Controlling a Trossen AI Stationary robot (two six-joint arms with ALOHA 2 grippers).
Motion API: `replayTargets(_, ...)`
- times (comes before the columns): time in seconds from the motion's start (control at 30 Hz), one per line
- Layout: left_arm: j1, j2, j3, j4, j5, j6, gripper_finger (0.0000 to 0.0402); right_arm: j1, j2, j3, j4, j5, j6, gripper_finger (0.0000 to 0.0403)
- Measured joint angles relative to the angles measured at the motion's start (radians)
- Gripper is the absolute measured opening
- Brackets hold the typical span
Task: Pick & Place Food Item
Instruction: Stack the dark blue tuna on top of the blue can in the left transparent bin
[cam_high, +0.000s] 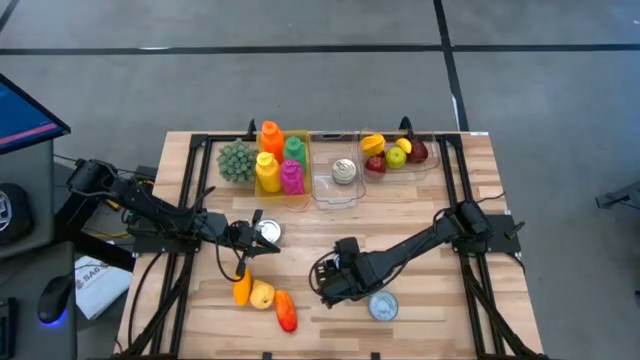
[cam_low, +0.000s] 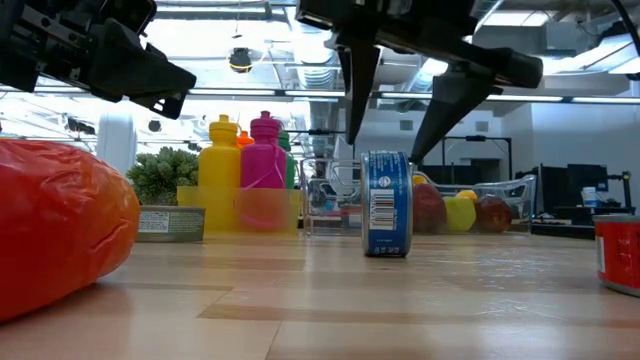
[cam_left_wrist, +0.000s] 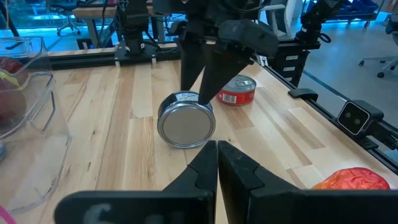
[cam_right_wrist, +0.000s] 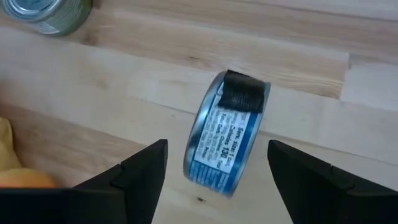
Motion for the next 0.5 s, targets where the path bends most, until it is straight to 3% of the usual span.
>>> replayTargets(0.37, 0.000, 0.000, 0.000, 0.000, 0.000, 0.000, 0.0002, -0.023, 0.090, -0.001, 0.007, 0.018, -0.024, 0.0270)
replayTargets(0.5, 0.000, 0.000, 0.000, -0.011, 0.000, 0.000, 0.0002, -0.027, 0.096, 0.000, 0.007, 0.021, -0.026, 0.0252)
